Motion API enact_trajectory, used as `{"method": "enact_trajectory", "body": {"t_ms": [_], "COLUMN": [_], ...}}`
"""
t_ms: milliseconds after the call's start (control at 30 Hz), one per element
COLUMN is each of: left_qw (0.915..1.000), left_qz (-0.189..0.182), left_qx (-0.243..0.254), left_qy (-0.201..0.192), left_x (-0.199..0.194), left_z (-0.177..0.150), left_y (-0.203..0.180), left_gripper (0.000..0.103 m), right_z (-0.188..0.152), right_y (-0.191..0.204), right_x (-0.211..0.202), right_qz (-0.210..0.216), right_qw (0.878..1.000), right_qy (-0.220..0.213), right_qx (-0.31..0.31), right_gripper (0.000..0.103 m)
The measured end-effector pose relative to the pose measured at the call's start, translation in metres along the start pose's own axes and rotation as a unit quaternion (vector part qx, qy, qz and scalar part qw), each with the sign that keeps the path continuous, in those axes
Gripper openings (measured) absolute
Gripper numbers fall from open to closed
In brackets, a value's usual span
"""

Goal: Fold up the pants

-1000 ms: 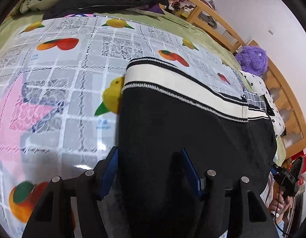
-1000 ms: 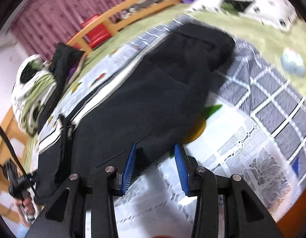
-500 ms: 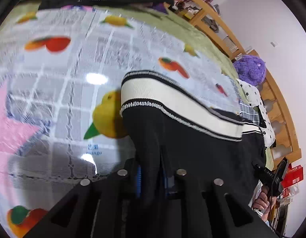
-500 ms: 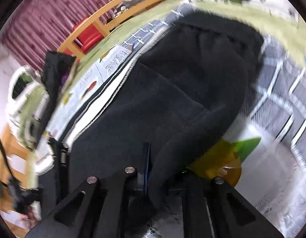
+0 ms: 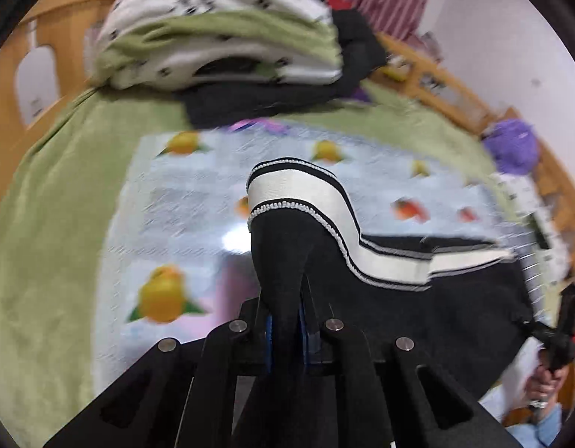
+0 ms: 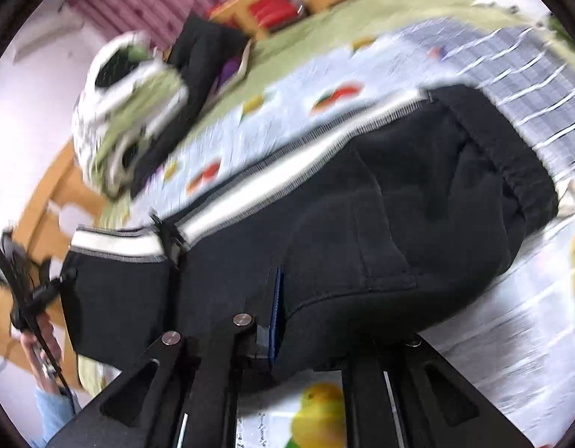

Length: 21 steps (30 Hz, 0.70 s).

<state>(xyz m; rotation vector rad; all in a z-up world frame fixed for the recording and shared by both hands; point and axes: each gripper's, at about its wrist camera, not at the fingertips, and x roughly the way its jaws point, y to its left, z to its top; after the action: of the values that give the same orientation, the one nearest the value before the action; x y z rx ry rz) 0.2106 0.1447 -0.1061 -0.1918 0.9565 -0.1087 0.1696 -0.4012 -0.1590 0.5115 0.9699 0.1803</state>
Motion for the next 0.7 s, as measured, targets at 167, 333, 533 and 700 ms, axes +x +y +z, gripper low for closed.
{"method": "enact_trajectory", "body": {"t_ms": [167,333,533,700], "left_qw": [0.9966,0.9966,0.9948,0.9935], "left_qz": [0.079,0.047,0.054,0.041], "left_qx": [-0.021,-0.064,-0.077,-0.103], "left_qy": [0.011,0.021,0.04,0.025], "left_x": [0.016,0.011,0.021,0.039], "left_z": [-0.031,-0.056,-0.081,-0.086], "left_y": [0.025,0.043,0.049,0.06], "left_gripper": [0.037,0.059,0.062,0.038], "right_z": [-0.022,-0.033,-0.009,0.02], "right_y": [-0.008,-0.042,-0.079,-0.091], "right_x": [0.014,-0.027,-0.008,0.021], "right_qz": [-0.02,-0.045,-0.049,-0.029], "right_qw": [0.999,0.998,0.992,0.985], "right_qy": [0.043,-0.015,-0.057,-0.087], "right_qx": [-0.006,0.029,0.099,0.146], "right_gripper": [0.022,0.045,0.046,0.023]}}
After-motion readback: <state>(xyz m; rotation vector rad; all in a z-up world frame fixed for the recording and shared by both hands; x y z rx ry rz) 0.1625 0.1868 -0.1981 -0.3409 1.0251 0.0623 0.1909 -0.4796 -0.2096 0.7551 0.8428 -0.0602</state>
